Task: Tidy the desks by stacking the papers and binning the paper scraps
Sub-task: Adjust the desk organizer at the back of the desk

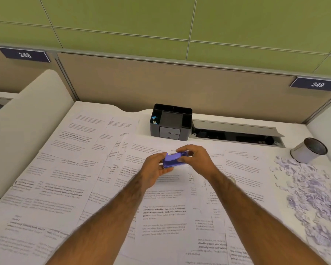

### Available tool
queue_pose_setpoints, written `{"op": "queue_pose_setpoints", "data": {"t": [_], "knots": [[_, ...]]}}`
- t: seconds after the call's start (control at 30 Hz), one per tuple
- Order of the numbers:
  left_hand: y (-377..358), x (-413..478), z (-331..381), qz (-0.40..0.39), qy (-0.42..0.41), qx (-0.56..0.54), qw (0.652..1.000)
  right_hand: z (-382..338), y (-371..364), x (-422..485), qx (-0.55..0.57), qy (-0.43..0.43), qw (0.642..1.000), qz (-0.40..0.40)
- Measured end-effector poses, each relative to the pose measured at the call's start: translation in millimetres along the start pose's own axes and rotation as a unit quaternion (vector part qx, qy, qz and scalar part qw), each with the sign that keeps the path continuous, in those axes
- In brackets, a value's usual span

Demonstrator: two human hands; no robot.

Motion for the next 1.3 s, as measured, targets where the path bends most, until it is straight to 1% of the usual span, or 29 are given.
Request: {"op": "queue_pose_setpoints", "data": {"t": [0.07, 0.13, 0.17, 0.2, 0.23, 0.27, 0.3, 0.33, 0.37, 0.4, 0.43, 0.57, 0.77, 0.87, 0.97, 1.3], "knots": [[-5.2, 4.0, 8.4, 0.004, -0.011, -0.009, 1.000, -14.6, 6.9, 11.9, -0.035, 0.014, 0.999, -0.001], [-7.2, 7.2, 14.5, 0.028, -0.019, 0.036, 0.999, -28.5, 14.4, 25.3, -0.063, 0.031, 0.998, 0.004], [-6.4, 7.8, 15.3, 0.042, -0.026, 0.094, 0.994, -35.4, 18.7, 32.7, -0.075, 0.042, 0.996, 0.006], [-2.9, 7.5, 16.7, 0.056, -0.051, 0.192, 0.979, -43.0, 22.8, 40.1, -0.093, 0.056, 0.994, 0.008], [0.3, 6.1, 18.7, 0.062, -0.103, 0.327, 0.937, -50.0, 26.5, 48.0, -0.118, 0.073, 0.990, 0.009], [3.8, 4.0, 15.4, 0.068, -0.158, 0.466, 0.868, -55.7, 30.7, 56.1, -0.145, 0.089, 0.985, 0.012], [8.1, 1.8, 7.4, 0.073, -0.201, 0.569, 0.794, -59.8, 35.5, 65.1, -0.171, 0.100, 0.980, 0.018], [14.8, -0.1, -3.7, 0.075, -0.221, 0.635, 0.736, -63.0, 40.7, 74.1, -0.195, 0.105, 0.975, 0.025], [23.8, 0.3, -17.0, 0.074, -0.226, 0.683, 0.691, -64.8, 46.2, 83.7, -0.217, 0.107, 0.970, 0.031], [30.9, 1.1, -28.2, 0.070, -0.226, 0.714, 0.659, -66.5, 51.7, 92.8, -0.238, 0.107, 0.965, 0.037], [38.1, 2.0, -37.5, 0.064, -0.225, 0.730, 0.642, -67.4, 57.2, 102.3, -0.256, 0.107, 0.960, 0.045], [54.6, 10.8, -55.2, 0.059, -0.253, 0.745, 0.614, -66.0, 75.1, 129.9, -0.303, 0.102, 0.944, 0.078], [61.2, 14.3, -59.5, 0.072, -0.273, 0.736, 0.615, -46.1, 74.4, 156.6, -0.318, 0.071, 0.942, 0.075], [59.5, 12.4, -55.5, 0.080, -0.287, 0.731, 0.614, -39.4, 71.8, 168.5, -0.318, 0.065, 0.943, 0.077], [59.5, 12.8, -55.8, 0.082, -0.283, 0.734, 0.612, -36.8, 66.4, 178.4, -0.318, 0.066, 0.942, 0.079], [60.7, 12.4, -55.4, 0.083, -0.285, 0.731, 0.615, -17.8, 26.5, 184.0, -0.392, 0.084, 0.916, 0.034]]}}
Point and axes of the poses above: each hand's wrist, its own x-axis towards the middle knuckle, its own y-axis out of the back of the hand, z = x × y, the point moved 10 cm from there along x, towards the middle knuckle, and after that the axes turned 7 degrees about z, right-handed, at the moved point
